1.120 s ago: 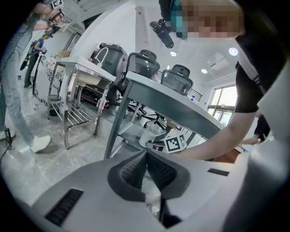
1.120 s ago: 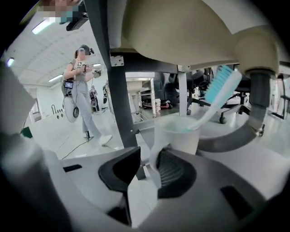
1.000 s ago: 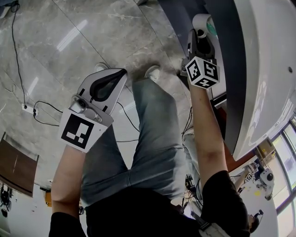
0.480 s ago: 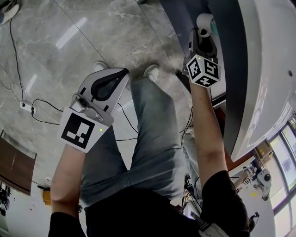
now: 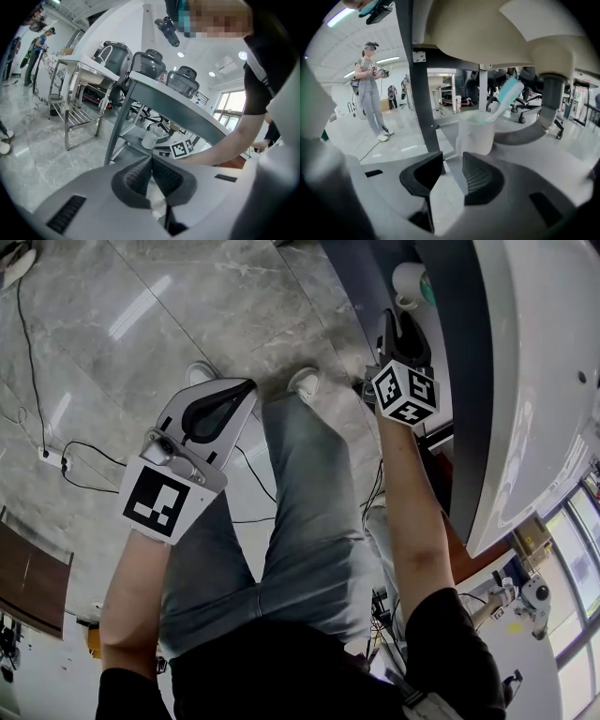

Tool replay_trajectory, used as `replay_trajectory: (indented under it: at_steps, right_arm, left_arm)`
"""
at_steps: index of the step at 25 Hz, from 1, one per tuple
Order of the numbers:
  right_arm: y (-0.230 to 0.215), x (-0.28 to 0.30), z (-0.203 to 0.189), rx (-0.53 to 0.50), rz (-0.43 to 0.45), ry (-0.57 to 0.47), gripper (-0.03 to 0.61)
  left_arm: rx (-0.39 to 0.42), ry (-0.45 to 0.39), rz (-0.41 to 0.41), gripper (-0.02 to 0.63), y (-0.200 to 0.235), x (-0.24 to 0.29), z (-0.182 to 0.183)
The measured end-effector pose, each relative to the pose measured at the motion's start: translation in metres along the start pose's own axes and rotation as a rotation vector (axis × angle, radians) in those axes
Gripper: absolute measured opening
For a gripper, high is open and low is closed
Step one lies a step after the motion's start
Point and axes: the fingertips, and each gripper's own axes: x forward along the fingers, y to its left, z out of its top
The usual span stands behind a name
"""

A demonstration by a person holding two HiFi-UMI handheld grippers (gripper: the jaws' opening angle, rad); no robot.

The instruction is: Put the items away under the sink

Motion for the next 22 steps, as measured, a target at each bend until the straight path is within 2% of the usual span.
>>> replay_trajectory:
  at_steps: [2,6,10,15,18,22]
  right_arm:
    - [0.009,-0.012,0.002,0.013,0.007,0.008,0.14]
    - [0.034,-0.041,0.006,0.03,0.05,0.019,0.079]
    - [0.053,-0.073,0.016,0.04,0.07,0.026,0.059]
    - [0.082,-0.119,0.045,0.028,0.102,0.006,0.051]
    - [0.093,-0.147,0.068,0.063,0.114,-0.022,0.051]
    - [0.102,-0.186,0.101,0.105,0.128,-0.064,0.051]
  left_arm:
    - [0.002,0.004,0.001,0.023,-0.004,-0.004,0.004]
    - [0.022,0.006,-0.001,0.021,-0.013,-0.013,0.015]
    - [0.05,-0.005,-0.005,0.022,-0.023,-0.022,0.028]
    - [0.077,0.0,-0.013,0.023,-0.038,-0.038,0.048]
    - [0.103,0.03,-0.022,0.022,-0.05,-0.049,0.057]
    - [0.137,0.021,-0.032,0.023,-0.07,-0.057,0.085]
